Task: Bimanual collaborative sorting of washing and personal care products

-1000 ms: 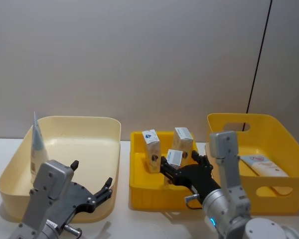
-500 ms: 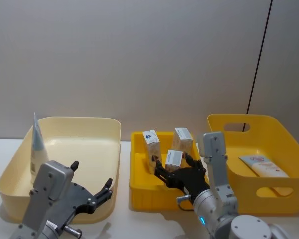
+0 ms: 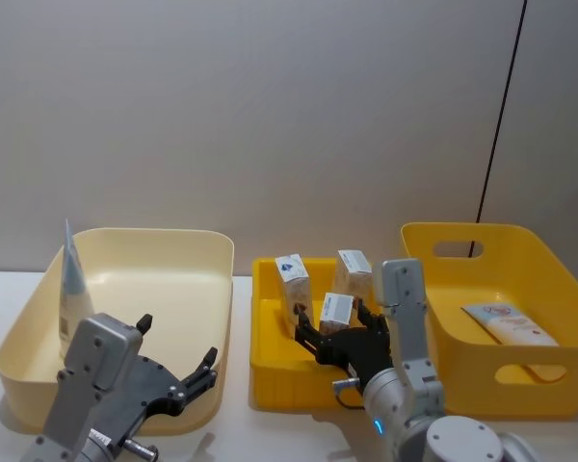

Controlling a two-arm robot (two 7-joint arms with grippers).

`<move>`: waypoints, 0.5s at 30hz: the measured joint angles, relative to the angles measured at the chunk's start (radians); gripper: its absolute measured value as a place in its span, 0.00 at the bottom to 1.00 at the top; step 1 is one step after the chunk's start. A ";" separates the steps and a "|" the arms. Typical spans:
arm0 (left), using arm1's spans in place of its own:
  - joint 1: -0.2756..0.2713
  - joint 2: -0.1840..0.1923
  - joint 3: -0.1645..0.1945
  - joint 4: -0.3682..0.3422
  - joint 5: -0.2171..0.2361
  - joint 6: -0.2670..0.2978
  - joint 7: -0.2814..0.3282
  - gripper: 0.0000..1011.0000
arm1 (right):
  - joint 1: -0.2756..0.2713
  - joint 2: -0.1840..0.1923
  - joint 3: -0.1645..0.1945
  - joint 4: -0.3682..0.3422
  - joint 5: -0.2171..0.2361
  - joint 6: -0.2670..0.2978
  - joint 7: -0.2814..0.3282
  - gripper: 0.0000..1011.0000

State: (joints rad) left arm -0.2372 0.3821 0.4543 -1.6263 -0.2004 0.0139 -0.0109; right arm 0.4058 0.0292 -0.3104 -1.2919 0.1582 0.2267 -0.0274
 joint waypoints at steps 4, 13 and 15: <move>0.000 0.000 0.000 0.000 0.000 0.000 0.000 0.99 | 0.005 -0.010 0.004 0.011 -0.008 -0.004 -0.014 0.99; 0.000 0.000 0.000 0.000 0.000 0.000 0.000 0.99 | 0.012 -0.025 0.008 0.027 -0.019 -0.011 -0.035 0.82; 0.000 0.000 0.000 0.000 0.000 0.000 0.000 0.99 | 0.013 -0.026 0.009 0.029 -0.021 -0.011 -0.037 0.78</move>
State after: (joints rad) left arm -0.2372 0.3821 0.4542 -1.6262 -0.2004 0.0139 -0.0110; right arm 0.4189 0.0030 -0.3016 -1.2629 0.1376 0.2153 -0.0648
